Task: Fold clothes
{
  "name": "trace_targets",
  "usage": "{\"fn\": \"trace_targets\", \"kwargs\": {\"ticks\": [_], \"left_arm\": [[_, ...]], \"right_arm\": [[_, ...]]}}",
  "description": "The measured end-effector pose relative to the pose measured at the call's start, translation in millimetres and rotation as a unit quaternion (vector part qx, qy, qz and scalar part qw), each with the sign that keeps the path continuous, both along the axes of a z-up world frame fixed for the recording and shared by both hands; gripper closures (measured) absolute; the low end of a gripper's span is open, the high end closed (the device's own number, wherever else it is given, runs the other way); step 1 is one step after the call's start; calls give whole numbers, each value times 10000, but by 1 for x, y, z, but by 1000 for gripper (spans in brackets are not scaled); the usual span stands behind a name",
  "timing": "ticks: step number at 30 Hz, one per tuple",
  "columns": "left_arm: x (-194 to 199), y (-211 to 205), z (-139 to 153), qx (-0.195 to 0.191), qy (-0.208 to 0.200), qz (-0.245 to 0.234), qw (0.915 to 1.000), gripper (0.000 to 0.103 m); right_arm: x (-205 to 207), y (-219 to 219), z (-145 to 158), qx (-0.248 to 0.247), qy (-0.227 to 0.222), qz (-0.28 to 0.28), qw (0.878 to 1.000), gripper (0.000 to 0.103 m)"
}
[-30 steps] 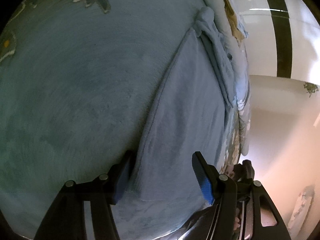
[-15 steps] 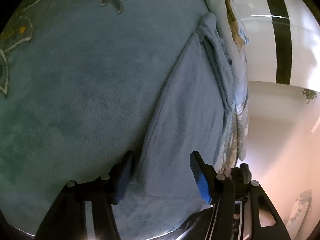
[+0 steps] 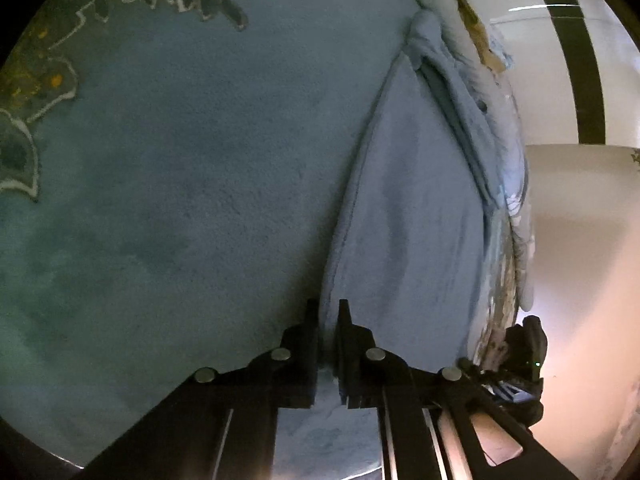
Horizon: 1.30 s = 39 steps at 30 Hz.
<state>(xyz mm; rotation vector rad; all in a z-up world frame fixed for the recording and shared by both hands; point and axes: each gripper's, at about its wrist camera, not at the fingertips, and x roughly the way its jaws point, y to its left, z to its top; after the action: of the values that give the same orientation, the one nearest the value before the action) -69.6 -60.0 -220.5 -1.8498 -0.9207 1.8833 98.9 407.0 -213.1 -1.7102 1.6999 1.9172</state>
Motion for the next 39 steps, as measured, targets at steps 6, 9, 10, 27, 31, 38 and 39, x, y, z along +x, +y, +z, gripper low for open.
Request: {"fn": "trace_targets", "kwargs": {"ticks": [6, 9, 10, 27, 31, 38, 39], "left_arm": [[-5, -5, 20, 711, 158, 132, 9973, 97], [-12, -10, 30, 1074, 220, 286, 9936, 97], [-14, -12, 33, 1190, 238, 339, 9920, 97], [-178, 34, 81, 1746, 581, 600, 9811, 97], [-232, 44, 77, 1689, 548, 642, 9820, 97], [-302, 63, 28, 1561, 156, 913, 9834, 97], [-310, 63, 20, 1547, 76, 958, 9833, 97]], "right_arm": [[18, 24, 11, -645, 740, -532, 9938, 98], [21, 29, 13, -1030, 1084, -800, 9855, 98], [21, 31, 14, -1137, 1180, -882, 9825, 98], [-96, 75, 65, -1167, 2119, -1435, 9596, 100], [-144, 96, 65, -1013, 2069, -1399, 9630, 100], [-225, 120, 48, -700, 1713, -1311, 9739, 100], [-230, 121, 43, -675, 1637, -1320, 9753, 100]]}}
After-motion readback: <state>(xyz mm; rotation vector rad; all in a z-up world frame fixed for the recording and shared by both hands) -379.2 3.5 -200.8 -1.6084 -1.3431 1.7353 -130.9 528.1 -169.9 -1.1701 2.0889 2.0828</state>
